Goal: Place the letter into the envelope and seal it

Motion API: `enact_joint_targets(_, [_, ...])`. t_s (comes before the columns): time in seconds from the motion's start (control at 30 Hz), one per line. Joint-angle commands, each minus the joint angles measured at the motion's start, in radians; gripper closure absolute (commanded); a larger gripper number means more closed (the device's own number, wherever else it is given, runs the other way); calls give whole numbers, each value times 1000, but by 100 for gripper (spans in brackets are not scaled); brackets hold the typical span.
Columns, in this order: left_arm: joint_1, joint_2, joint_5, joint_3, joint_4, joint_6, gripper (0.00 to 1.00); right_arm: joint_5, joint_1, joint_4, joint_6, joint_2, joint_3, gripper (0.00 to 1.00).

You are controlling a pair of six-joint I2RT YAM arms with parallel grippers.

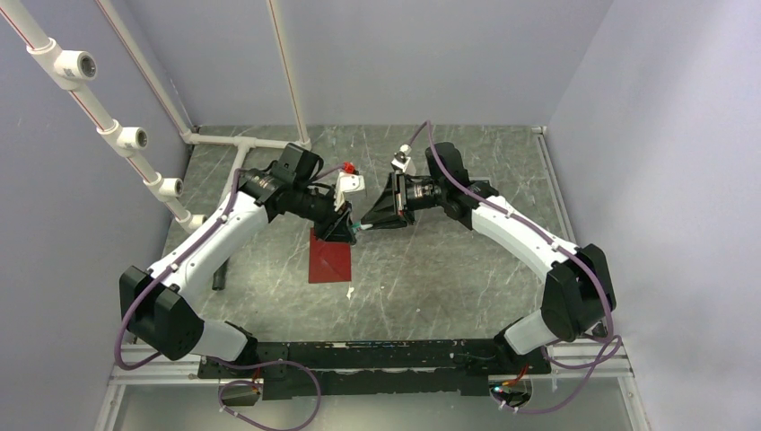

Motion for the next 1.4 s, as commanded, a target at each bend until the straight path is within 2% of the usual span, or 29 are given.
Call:
enact_joint_targets(0.0, [-89, 9, 228, 66, 414, 18, 97, -54, 119, 110, 25, 35, 32, 100])
enact_joint_targets(0.1, [-60, -19, 178, 33, 426, -23, 98, 8, 50, 1, -44, 2, 62, 100])
enact_joint_targets(0.17, [-31, -51, 139, -40, 484, -94, 97, 60, -28, -156, -136, -17, 115, 100])
enact_joint_targets(0.2, [-16, -67, 122, -76, 507, -123, 98, 95, -60, -213, -190, -22, 142, 94])
enact_joint_targets(0.23, [-6, -83, 96, -106, 524, -151, 98, 123, -87, -268, -229, -28, 171, 83])
enact_joint_targets(0.33, [12, -112, -15, -172, 554, -241, 98, 206, -156, -344, -293, -55, 223, 40])
enact_joint_targets(0.37, [15, -119, -57, -190, 559, -274, 98, 227, -175, -347, -299, -66, 226, 30])
enact_joint_targets(0.43, [24, -126, -169, -216, 560, -342, 98, 262, -217, -339, -297, -91, 215, 20])
enact_joint_targets(0.5, [30, -121, -285, -232, 557, -420, 97, 297, -248, -320, -290, -109, 191, 16])
enact_joint_targets(0.57, [34, -106, -419, -238, 540, -492, 93, 354, -258, -320, -307, -118, 169, 13])
enact_joint_targets(0.6, [37, -89, -477, -233, 517, -502, 87, 381, -259, -322, -316, -121, 163, 13])
enact_joint_targets(0.63, [39, -64, -531, -221, 492, -505, 85, 403, -259, -325, -322, -120, 151, 13])
enact_joint_targets(0.7, [47, 4, -663, -190, 426, -511, 82, 434, -259, -326, -333, -115, 133, 13])
enact_joint_targets(0.8, [80, 111, -765, -136, 338, -513, 82, 445, -259, -313, -342, -112, 105, 14])
enact_joint_targets(1.03, [188, 266, -885, -110, 307, -504, 81, 476, -259, -314, -368, -110, 71, 15])
enact_joint_targets(1.17, [224, 351, -913, -92, 288, -477, 75, 481, -259, -329, -393, -95, 70, 15])
enact_joint_targets(1.37, [251, 418, -924, -58, 269, -466, 56, 494, -262, -358, -419, -63, 96, 15])
